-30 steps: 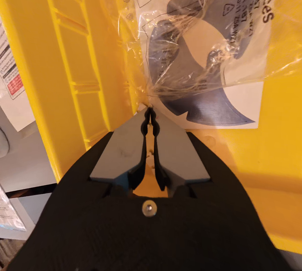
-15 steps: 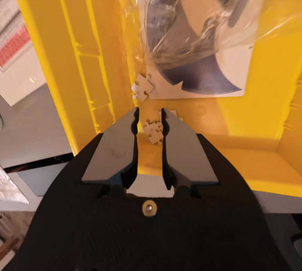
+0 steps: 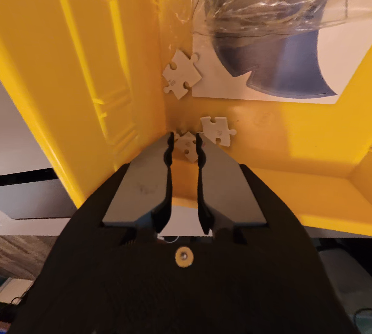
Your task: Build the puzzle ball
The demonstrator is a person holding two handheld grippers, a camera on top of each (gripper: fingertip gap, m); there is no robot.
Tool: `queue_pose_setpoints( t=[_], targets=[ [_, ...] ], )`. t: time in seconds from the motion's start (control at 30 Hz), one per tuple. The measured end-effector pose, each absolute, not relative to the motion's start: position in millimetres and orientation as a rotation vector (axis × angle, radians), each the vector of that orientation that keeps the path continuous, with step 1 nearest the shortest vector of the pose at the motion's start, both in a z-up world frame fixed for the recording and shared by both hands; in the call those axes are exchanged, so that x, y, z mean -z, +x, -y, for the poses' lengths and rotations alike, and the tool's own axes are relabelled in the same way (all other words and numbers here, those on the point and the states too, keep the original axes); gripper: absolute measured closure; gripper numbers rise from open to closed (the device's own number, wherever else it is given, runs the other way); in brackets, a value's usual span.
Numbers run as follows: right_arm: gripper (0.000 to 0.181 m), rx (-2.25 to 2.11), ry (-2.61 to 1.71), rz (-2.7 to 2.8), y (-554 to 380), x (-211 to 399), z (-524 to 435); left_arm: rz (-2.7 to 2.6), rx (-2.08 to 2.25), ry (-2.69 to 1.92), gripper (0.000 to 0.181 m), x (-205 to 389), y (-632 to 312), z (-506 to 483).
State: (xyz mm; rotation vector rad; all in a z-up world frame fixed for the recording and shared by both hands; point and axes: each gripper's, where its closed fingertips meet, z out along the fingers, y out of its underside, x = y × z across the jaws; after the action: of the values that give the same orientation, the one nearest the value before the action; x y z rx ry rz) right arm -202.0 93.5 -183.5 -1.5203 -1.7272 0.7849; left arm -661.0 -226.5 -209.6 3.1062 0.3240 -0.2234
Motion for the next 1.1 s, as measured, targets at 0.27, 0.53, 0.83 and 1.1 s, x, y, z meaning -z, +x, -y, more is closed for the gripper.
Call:
queue_pose_setpoints(
  t=[0.27, 0.53, 0.83, 1.1],
  targets=[
    [0.159, -0.775, -1.487, 1.74, -199.5, 178.9, -89.7, -0.26, 0.13, 3.115, 0.15, 207.5, -641.0, 225.7],
    [0.159, -0.757, -1.456, 1.782, -199.4, 181.1, -81.9, -0.249, 0.243, 3.015, 0.138, 206.5, -653.2, 239.8],
    [0.159, -0.795, -1.448, 1.763, -198.2, 173.6, -80.6, -0.289, 0.05, 3.021, 0.14, 212.3, -644.2, 245.7],
    [0.159, -0.785, -1.434, 1.773, -198.4, 172.6, -77.9, -0.205, 0.018, 3.038, 0.159, 212.6, -635.6, 240.7]
  ],
)
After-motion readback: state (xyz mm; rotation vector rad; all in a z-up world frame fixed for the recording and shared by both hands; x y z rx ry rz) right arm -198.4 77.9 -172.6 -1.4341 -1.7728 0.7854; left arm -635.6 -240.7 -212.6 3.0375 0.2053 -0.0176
